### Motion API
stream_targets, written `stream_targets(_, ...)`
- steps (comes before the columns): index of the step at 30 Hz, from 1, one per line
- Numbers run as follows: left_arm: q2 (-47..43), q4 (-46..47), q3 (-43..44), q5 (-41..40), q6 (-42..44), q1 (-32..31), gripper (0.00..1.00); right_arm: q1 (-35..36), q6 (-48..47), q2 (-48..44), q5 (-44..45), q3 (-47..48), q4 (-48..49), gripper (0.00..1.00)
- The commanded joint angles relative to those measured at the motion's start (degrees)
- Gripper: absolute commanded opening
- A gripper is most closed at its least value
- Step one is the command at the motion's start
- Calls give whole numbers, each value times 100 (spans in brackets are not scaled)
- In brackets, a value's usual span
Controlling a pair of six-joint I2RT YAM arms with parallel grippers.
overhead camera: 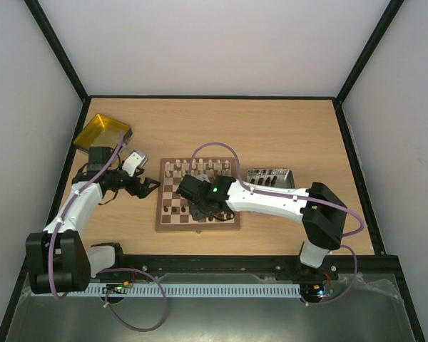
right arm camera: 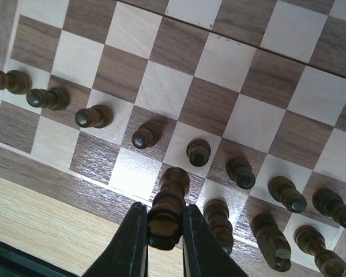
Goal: Set up the chess pieces on the board
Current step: Place the chess piece on the chessboard.
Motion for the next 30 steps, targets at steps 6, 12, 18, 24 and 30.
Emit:
stream_targets(6, 45, 43, -78, 24, 6, -5, 97, 78, 63, -7, 54, -294, 155, 2)
stream_targets(12, 41, 34, -83, 15, 6, -10, 97, 76, 73, 17, 17, -363, 231, 8)
stream_targets(18, 75, 30, -67, 6, 3, -23, 97, 77, 66, 5, -28, -383, 250, 8)
stream_targets(24, 63, 24, -72, 3, -5, -36, 97, 85, 57, 26, -49, -388, 242, 9)
stream_targets(30, 83, 0, -64, 28, -3, -45, 98, 85, 50, 40, -93, -421, 240, 9)
